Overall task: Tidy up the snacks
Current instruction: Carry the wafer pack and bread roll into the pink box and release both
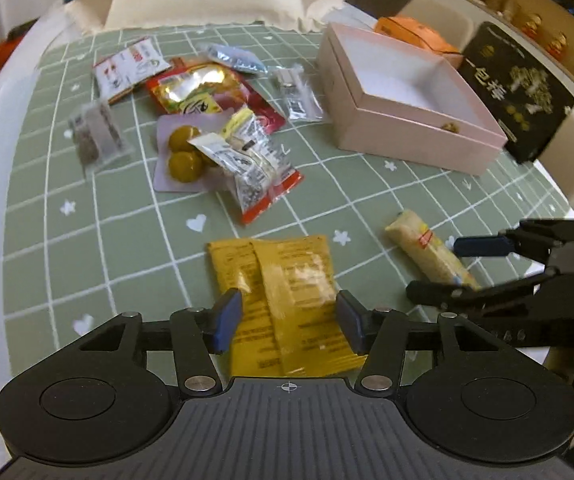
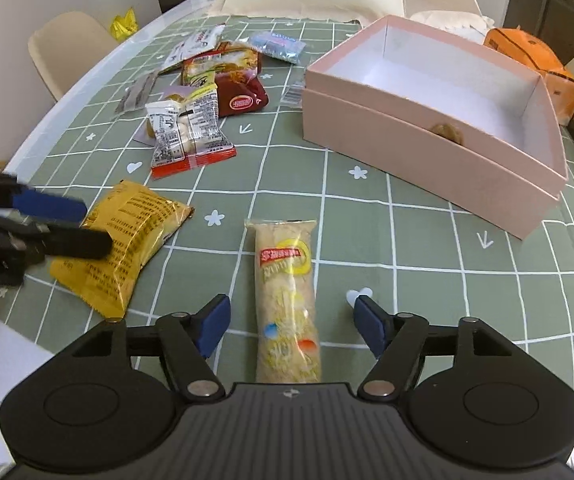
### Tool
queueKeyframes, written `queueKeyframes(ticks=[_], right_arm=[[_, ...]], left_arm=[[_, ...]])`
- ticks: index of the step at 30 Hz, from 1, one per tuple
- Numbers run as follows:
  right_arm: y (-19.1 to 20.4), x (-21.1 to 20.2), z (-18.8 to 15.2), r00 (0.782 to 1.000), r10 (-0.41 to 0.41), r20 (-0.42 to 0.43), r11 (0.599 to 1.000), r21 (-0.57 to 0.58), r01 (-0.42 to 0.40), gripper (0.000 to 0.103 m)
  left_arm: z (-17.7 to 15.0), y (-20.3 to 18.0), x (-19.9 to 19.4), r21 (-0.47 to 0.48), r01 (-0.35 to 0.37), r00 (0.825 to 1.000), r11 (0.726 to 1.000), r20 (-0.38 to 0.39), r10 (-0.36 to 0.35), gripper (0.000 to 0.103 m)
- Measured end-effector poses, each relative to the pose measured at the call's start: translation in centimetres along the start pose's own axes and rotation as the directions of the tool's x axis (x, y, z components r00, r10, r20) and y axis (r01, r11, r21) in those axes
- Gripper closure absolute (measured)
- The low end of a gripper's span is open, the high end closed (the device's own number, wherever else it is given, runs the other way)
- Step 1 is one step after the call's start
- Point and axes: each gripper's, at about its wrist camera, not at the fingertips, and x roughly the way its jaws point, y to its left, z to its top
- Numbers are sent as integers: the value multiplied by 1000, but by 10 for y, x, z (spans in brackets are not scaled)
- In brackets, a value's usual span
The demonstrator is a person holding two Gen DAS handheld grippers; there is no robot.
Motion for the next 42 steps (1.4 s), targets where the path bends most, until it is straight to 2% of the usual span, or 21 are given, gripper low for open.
queueKeyframes(ticks=[3,6,9,10,12,13,14,16,18,19,22,23,24,25,26,27,30,32,38,40,42], right_arm=[[6,-1,-2,1000,-27,3,999,-33,27,31],[2,-7,-10,997,-75,26,997,-35,76,31],[-9,-17,-18,995,-96,38,995,-3,96,31],[-12,-20,-21,994,-99,42,995,6,98,31],[-18,-24,-26,995,-93,46,995,20,93,31],[-21,-25,-28,995,-87,47,996,28,85,31],[-23,-26,-29,995,-82,49,996,32,80,31],[-26,-25,-29,996,-74,52,997,39,72,31],[-25,-23,-28,996,-67,52,997,38,65,31],[-24,-21,-27,997,-62,53,998,36,60,31],[-19,-13,-20,997,-38,63,999,16,37,32],[-17,-11,-17,997,-32,67,999,9,32,35],[-14,-8,-14,997,-29,71,1000,-1,29,47],[-10,-5,-10,997,-19,71,1000,-19,21,65],[-7,-5,-7,998,-15,67,999,-36,17,71],[-3,-5,-5,998,-17,59,998,-55,20,75],[-4,-19,-4,998,28,47,999,-43,-26,75],[-11,-37,-8,996,56,63,998,-10,-56,75],[-42,-94,-17,988,55,147,995,72,-66,75],[-53,-108,-18,984,37,174,994,96,-54,75],[-61,-122,-17,978,5,206,993,115,-30,75]], left_arm=[[1,-13,6,18,-32,999,999,19,32,45],[-2,-30,15,128,-128,991,983,45,123,41],[-9,-38,18,175,-157,987,972,64,148,39],[-10,-39,19,183,-156,987,971,62,147,37],[-11,-42,22,206,-127,992,970,48,120,19],[-10,-43,23,210,-98,995,973,37,92,15],[-10,-41,21,197,-65,998,978,34,60,15],[-11,-33,8,124,-37,996,992,82,27,22],[-15,-25,-5,82,-99,987,992,131,88,25],[-15,-21,-6,65,-113,986,991,126,104,25],[-13,-12,2,10,-69,996,998,58,68,26],[-13,-13,5,5,-65,997,998,47,65,26],[-12,-14,9,9,-69,997,998,40,69,25],[-11,-16,12,15,-81,996,997,33,80,24],[-11,-17,17,16,-89,996,996,23,88,24],[-10,-18,21,13,-97,995,995,14,97,23],[-5,-24,26,36,-122,992,992,14,122,26],[-4,-28,24,38,-106,994,994,27,105,32],[18,-62,-5,94,-15,992,995,126,3,34],[39,-72,-22,109,35,980,993,189,-55,34],[71,-78,-39,111,86,956,990,271,-114,34]])
